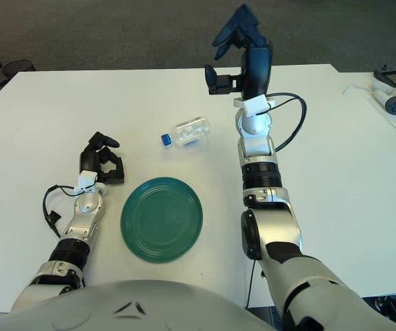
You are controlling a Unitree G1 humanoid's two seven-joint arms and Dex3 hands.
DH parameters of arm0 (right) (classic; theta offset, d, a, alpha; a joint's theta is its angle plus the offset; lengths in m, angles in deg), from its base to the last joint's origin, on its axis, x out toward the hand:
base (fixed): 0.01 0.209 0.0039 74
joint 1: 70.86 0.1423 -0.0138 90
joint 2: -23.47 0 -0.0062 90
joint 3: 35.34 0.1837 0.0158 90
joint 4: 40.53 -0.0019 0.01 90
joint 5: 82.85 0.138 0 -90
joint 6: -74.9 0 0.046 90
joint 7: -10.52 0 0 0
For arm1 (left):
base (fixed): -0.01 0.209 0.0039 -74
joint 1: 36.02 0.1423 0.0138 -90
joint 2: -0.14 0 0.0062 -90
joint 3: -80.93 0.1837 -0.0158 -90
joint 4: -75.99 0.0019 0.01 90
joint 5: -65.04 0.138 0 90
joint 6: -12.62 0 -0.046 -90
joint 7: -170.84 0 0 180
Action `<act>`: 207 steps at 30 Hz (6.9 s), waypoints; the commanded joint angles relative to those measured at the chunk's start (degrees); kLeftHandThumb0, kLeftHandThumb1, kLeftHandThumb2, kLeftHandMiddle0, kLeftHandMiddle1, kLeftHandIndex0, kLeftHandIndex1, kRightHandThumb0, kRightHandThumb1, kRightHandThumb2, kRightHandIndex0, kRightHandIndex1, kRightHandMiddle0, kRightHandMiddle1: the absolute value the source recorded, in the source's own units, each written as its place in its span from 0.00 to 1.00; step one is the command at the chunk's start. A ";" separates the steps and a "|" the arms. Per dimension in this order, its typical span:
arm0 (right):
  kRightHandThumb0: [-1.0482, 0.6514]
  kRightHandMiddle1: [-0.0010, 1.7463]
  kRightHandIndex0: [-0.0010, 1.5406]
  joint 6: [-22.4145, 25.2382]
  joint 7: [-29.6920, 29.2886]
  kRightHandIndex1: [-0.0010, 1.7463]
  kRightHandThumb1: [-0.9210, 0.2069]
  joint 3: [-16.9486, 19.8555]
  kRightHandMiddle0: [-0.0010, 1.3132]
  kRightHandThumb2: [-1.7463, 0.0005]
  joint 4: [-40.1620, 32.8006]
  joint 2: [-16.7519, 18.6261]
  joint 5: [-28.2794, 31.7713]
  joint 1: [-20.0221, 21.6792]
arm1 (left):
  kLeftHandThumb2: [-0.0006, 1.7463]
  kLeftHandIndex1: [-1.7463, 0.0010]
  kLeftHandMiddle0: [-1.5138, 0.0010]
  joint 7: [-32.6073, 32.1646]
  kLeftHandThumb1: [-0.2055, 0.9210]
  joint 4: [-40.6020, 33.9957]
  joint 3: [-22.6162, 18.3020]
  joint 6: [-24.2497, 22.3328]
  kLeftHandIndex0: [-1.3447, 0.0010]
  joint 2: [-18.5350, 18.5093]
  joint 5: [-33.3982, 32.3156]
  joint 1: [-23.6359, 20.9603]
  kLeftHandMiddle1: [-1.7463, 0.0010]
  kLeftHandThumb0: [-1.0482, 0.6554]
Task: Put the bottle into the plate.
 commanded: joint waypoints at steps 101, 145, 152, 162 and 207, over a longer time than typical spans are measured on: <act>0.00 0.00 0.00 5.18 15.27 0.00 0.00 -43.08 0.00 0.87 42.39 -9.01 -33.01 22.16 | 1.00 0.00 0.37 -2.80 0.10 1.54 0.44 -2.15 0.48 0.72 1.61 1.81 0.06 0.61; 0.03 0.01 0.00 15.72 10.68 0.00 0.00 -54.30 0.02 0.91 49.09 -2.30 -38.65 16.68 | 1.00 0.00 0.37 -4.50 0.09 2.37 0.89 -1.80 0.47 0.63 3.14 1.60 0.08 0.61; 0.06 0.06 0.03 15.63 9.11 0.00 0.00 -55.13 0.02 0.91 49.60 -2.33 -38.63 15.58 | 1.00 0.00 0.36 -4.03 0.09 2.15 0.87 -2.26 0.47 0.68 2.65 1.93 0.08 0.61; 0.10 0.22 0.10 16.33 8.74 0.02 0.00 -54.38 0.00 0.92 49.86 -2.26 -37.67 15.25 | 1.00 0.00 0.36 -3.15 0.09 2.59 0.68 -1.80 0.47 0.66 1.73 1.92 0.08 0.61; 0.62 1.00 0.58 8.99 -22.13 0.93 0.87 -44.86 0.53 0.03 49.49 -2.79 -32.01 9.85 | 0.96 0.00 0.40 -1.98 0.15 3.69 0.20 -0.24 0.51 1.20 -0.21 1.63 0.06 0.61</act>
